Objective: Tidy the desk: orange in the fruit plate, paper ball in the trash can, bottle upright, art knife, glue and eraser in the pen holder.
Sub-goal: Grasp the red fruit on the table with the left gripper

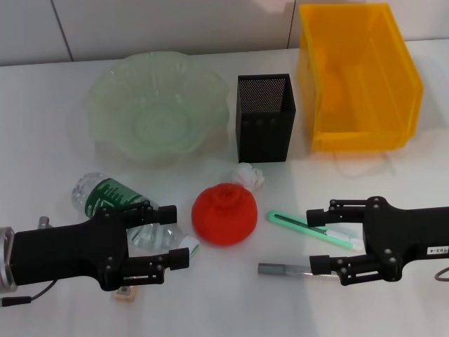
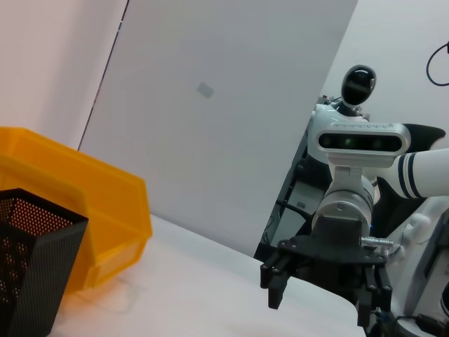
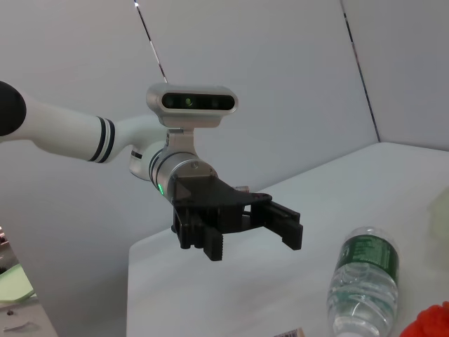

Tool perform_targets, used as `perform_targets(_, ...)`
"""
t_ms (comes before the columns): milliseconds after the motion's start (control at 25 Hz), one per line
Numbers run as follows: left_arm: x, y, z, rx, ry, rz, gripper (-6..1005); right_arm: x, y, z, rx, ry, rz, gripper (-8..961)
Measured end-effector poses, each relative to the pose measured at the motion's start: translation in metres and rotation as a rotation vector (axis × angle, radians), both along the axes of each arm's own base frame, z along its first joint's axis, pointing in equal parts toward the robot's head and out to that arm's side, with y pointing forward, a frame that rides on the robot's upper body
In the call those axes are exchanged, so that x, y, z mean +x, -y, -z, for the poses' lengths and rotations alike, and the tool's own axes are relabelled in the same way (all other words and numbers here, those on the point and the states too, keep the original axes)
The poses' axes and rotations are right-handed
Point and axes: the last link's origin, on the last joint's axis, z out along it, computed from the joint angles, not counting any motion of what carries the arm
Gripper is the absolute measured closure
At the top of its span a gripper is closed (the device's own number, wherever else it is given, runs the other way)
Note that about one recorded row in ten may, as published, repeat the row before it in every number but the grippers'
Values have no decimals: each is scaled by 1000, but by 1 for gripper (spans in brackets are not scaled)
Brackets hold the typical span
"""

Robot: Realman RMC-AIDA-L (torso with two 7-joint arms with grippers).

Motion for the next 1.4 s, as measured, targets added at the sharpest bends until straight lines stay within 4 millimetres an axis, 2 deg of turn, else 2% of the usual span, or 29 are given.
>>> perform_targets(560,0,0,0,9,1,8,199,1,1,2,3,-1,8,176)
perform_targets(760,1,-8,-4,115,39,4,199,17,10,-7,53,6,71,176)
perform_targets(800,3,-16,-1,170,53,-16,199,25,14,-12,92,2,99,176)
perform_targets(920,3,-20,1,190,52,-27,199,32,19,-18,131,-3,121,177)
perform_targets(1000,7,-33,12,233,33,-48,199,39,25,-23,168,-12,152,177)
perform_targets(1040,7,-33,12,233,33,-48,199,39,25,-23,168,-12,152,177)
perform_targets(1160,16,-44,37,212,-33,-20,200,44,29,-27,188,-16,175,177)
perform_targets(1400,17,-53,62,226,-137,-20,201,47,34,-30,200,-20,187,177)
